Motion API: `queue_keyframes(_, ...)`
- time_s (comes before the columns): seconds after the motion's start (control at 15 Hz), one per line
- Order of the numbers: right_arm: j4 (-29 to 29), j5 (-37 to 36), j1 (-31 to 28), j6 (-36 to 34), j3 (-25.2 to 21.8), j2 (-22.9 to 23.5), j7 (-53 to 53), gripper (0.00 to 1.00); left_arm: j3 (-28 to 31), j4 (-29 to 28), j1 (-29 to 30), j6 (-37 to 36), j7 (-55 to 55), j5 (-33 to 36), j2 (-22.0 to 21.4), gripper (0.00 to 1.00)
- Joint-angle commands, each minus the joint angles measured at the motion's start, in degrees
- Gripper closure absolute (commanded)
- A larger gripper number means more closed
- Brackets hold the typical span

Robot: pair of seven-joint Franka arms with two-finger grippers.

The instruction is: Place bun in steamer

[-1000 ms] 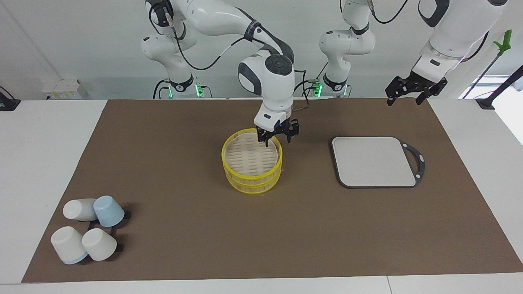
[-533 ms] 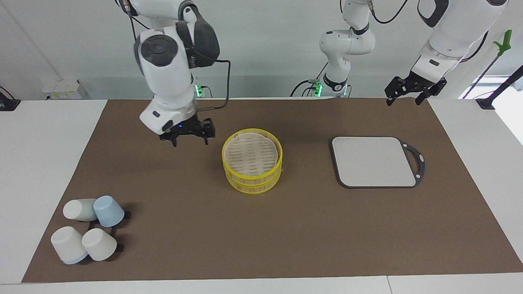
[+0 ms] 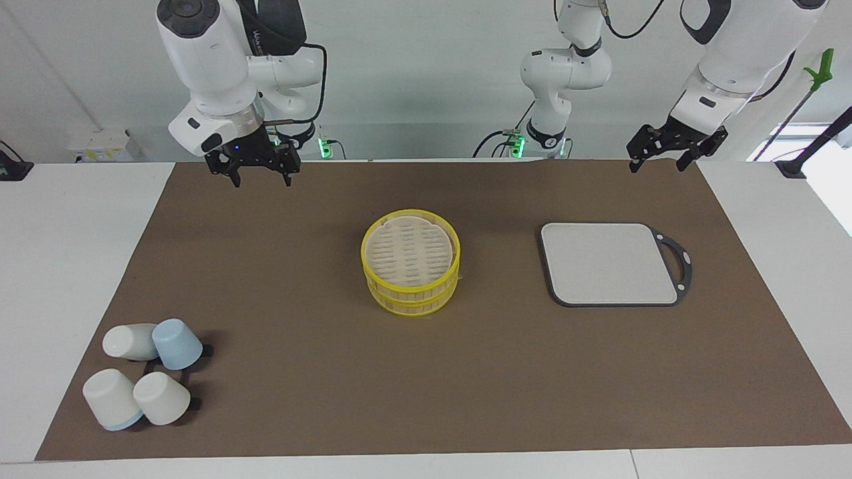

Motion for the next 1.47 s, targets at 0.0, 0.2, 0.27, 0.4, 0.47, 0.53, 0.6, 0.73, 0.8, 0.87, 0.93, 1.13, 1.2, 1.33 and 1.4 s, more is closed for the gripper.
queue_keyframes(0.0,-4.15,0.13,-2.41,3.40,0.07,-2.00,-0.57,0.00,0.57,0.36,-0.42,-0.04,0.68,-0.52,-0.16,0.00)
queue_keyframes(0.2,-2.66,1.01,-2.42,5.06,-2.30,-1.30,-1.36,0.00,0.57,0.36,-0.33,0.05,0.68,-0.61,-0.16,0.00)
queue_keyframes(0.27,-1.61,1.01,-2.33,4.98,-2.48,-0.60,-1.45,0.00,0.57,0.36,-0.33,0.05,0.68,-0.61,-0.16,0.00)
queue_keyframes(0.4,0.32,0.66,-2.15,4.80,-2.48,1.15,-1.45,0.00,0.57,0.36,-0.33,0.05,0.68,-0.61,-0.16,0.00)
queue_keyframes(0.47,1.03,0.57,-2.15,4.63,-2.48,1.42,-1.45,0.00,0.57,0.36,-0.25,0.05,0.77,-0.61,-0.16,0.00)
queue_keyframes(0.53,1.12,0.48,-2.15,4.54,-2.48,1.43,-1.45,0.00,0.57,0.36,-0.24,0.14,0.68,-0.61,-0.16,0.00)
queue_keyframes(0.6,0.78,0.57,-2.07,4.28,-2.48,1.34,-1.62,0.00,0.57,0.36,-0.24,0.14,0.68,-0.61,-0.16,0.00)
queue_keyframes(0.73,0.60,0.57,-1.98,4.27,-2.48,1.25,-1.80,0.00,0.57,0.36,-0.33,0.14,0.68,-0.61,-0.16,0.00)
queue_keyframes(0.8,0.51,0.57,-1.98,4.54,-2.48,1.34,-1.89,0.00,0.57,0.36,-0.33,0.14,0.68,-0.61,-0.16,0.00)
queue_keyframes(0.87,0.60,0.74,-2.06,4.37,-2.48,1.42,-1.89,0.00,0.57,0.28,-0.33,0.23,0.68,-0.61,-0.16,0.00)
queue_keyframes(0.93,0.68,0.74,-2.07,4.28,-2.48,1.43,-1.89,0.00,0.57,0.27,-0.33,0.23,0.68,-0.61,-0.16,0.00)
queue_keyframes(1.13,0.60,0.74,-2.07,4.28,-2.66,1.34,-2.15,0.00,0.57,0.27,-0.33,0.32,0.68,-0.61,-0.16,0.00)
queue_keyframes(1.2,0.51,0.74,-2.07,4.45,-2.66,1.42,-2.24,0.00,0.57,0.27,-0.33,0.32,0.68,-0.70,-0.16,0.00)
queue_keyframes(1.33,0.33,0.74,-2.15,4.54,-2.66,1.34,-2.33,0.00,0.57,0.27,-0.33,0.32,0.68,-0.61,-0.16,0.00)
queue_keyframes(1.4,0.33,0.74,-2.15,4.71,-2.66,1.34,-2.33,0.00,0.57,0.27,-0.33,0.32,0.68,-0.61,-0.16,0.00)
